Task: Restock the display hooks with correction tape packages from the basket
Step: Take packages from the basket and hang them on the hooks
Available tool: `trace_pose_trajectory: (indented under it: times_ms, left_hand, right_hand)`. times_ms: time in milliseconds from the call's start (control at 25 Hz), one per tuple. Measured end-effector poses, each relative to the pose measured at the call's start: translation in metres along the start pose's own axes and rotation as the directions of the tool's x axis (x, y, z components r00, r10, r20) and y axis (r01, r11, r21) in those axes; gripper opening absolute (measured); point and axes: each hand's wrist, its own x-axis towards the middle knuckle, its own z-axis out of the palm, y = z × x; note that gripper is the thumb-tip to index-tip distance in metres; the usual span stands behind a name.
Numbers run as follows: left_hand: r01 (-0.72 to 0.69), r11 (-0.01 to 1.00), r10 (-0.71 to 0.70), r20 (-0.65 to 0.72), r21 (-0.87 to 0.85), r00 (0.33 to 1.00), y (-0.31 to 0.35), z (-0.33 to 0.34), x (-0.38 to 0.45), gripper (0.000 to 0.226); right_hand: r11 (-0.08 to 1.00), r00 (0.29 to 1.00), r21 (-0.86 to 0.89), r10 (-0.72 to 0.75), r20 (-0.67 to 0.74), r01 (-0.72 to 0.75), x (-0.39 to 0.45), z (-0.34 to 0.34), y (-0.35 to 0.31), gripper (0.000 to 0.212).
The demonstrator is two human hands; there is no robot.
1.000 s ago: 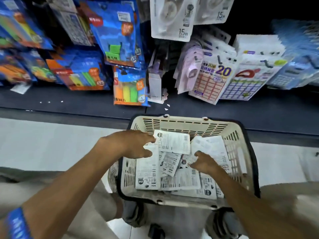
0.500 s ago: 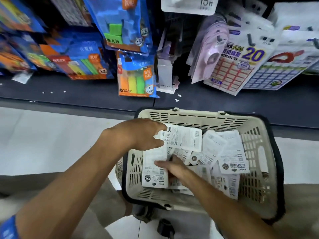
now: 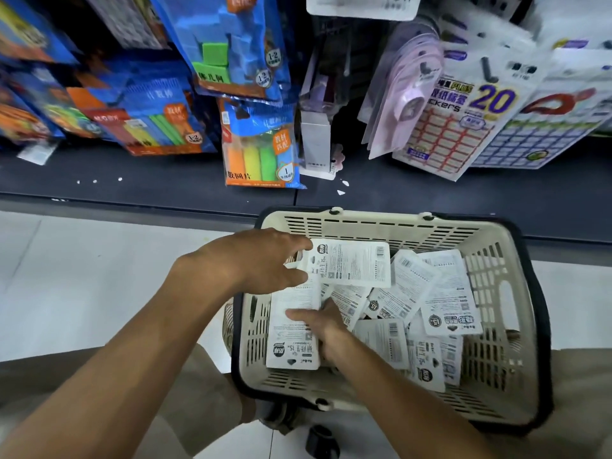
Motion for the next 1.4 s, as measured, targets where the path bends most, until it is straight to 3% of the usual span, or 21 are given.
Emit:
trace_pose_trajectory:
  times_ms: [120,280,400,560,640,720,760,840,920,960,1040,1160,1280,1400]
  left_hand:
    - [0.003,1.000,-0.003,-0.012,0.010,1.000,0.003,-0.008,-0.002,0.055]
    - [-0.006,1.000,0.007,-0.038,0.021,0.999,0.015,-0.016,-0.005,0.057]
    - [-0.010,0.998,0.011,-0.023,0.065,1.000,0.025,-0.023,-0.006,0.057]
    - [-0.010,0.971,0.027,-0.068,0.239,0.997,0.055,-0.023,-0.011,0.048]
    - [-0.033,0.975,0.075,-0.186,0.218,0.980,0.070,-0.027,-0.011,0.044]
    - [-0.158,0.988,0.146,-0.375,-0.001,0.915,0.079,-0.037,-0.014,0.060]
    - [-0.267,0.949,0.162,-0.468,-0.166,0.869,0.082,-0.044,-0.018,0.080]
    - [-0.473,0.703,0.112,-0.574,-0.531,0.811,0.088,-0.058,-0.029,0.103]
    - [-0.593,0.367,0.097,-0.604,-0.717,0.791,0.093,-0.068,-0.038,0.083]
    - [-0.620,0.252,0.086,-0.621,-0.743,0.779,0.096,-0.073,-0.042,0.069]
    - [-0.665,0.121,0.040,-0.665,-0.737,0.745,0.100,-0.077,-0.049,0.053]
    - [-0.677,0.123,-0.068,-0.687,-0.725,0.723,0.109,-0.079,-0.050,0.035]
    - [-0.647,0.139,-0.246,-0.659,-0.750,0.711,0.108,-0.084,-0.047,0.018]
    - [-0.591,0.137,-0.264,-0.604,-0.795,0.752,0.113,-0.085,-0.046,0.014]
  right_hand:
    - [0.996,1.000,-0.086,0.023,-0.001,-0.023,-0.011,-0.012,-0.019,0.043]
    - [0.889,0.984,-0.458,0.090,0.152,-0.011,-0.047,-0.060,-0.059,0.050]
    - [0.677,0.981,-0.734,0.091,0.170,0.064,-0.090,-0.092,-0.096,0.068]
    - [0.314,0.968,-0.921,0.020,0.250,0.231,-0.177,-0.136,-0.140,0.063]
    - [0.144,0.955,-0.948,-0.134,0.265,0.283,-0.225,-0.159,-0.164,0.057]
    - [0.059,0.891,-0.947,-0.361,0.274,0.315,-0.264,-0.174,-0.186,0.057]
    - [0.118,0.843,-0.913,-0.443,0.304,0.391,-0.277,-0.181,-0.194,0.057]
    - [0.407,0.789,-0.698,-0.478,0.387,0.589,-0.294,-0.189,-0.206,0.055]
    - [0.618,0.786,-0.491,-0.422,0.452,0.614,-0.299,-0.193,-0.214,0.058]
    - [0.667,0.788,-0.442,-0.395,0.472,0.599,-0.299,-0.193,-0.215,0.060]
    - [0.720,0.788,-0.381,-0.375,0.489,0.579,-0.296,-0.190,-0.216,0.061]
    - [0.736,0.786,-0.352,-0.386,0.483,0.578,-0.296,-0.189,-0.217,0.055]
    - [0.758,0.815,-0.328,-0.448,0.366,0.564,-0.302,-0.197,-0.221,0.038]
    - [0.745,0.750,-0.144,-0.602,0.273,0.651,-0.303,-0.201,-0.222,0.036]
